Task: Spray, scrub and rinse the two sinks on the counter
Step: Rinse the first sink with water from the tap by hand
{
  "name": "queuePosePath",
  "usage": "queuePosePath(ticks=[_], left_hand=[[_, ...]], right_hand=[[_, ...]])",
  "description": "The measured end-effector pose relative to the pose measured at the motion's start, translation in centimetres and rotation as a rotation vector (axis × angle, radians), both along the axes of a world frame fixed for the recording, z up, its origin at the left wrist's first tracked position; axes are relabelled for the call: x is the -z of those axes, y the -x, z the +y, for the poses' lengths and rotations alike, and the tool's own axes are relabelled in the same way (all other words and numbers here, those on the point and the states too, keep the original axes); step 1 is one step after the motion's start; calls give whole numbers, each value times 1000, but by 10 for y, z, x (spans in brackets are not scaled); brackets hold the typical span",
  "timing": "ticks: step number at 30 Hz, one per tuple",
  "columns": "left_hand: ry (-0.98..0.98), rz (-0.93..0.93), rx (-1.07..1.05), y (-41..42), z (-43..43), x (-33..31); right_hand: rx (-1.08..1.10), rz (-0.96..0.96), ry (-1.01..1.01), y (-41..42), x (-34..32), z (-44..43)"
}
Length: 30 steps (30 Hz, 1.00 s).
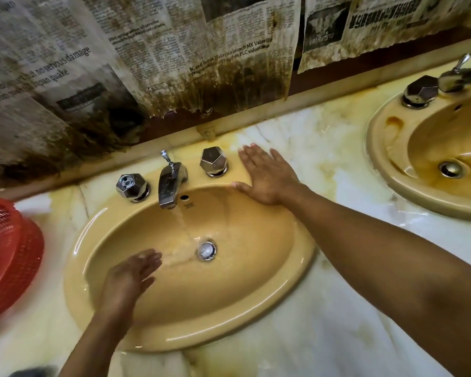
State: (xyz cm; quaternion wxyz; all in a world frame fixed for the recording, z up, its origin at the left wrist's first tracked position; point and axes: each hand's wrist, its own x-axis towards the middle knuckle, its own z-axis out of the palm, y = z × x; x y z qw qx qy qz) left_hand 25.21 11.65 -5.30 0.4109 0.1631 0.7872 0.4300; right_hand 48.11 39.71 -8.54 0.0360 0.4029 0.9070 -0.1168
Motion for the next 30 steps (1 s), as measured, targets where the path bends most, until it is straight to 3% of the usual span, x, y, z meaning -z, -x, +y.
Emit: queuePosePath(ticks=[3,4,5,10,13,22,26,30], left_hand=[[198,759,481,25,-64,29],[246,928,598,30,-81,38],[270,984,629,30,-91,41],[303,1073,544,20,-90,46],[322,1084,564,20,-93,49],[323,916,578,1,-101,34],[244,890,619,-6,-120,28],[207,889,648,-8,-128,25]], right_hand=[[111,52,3,-29,5,-25],[171,65,0,-40,6,-35],[233,72,-12,-48,6,-46],[584,87,-55,-58,4,-112],[704,117,101,-54,-8,-162],[610,47,316,-57,-34,-235],[423,-86,186,-44,-33,-262],[252,-16,107,-23,-31,-282]])
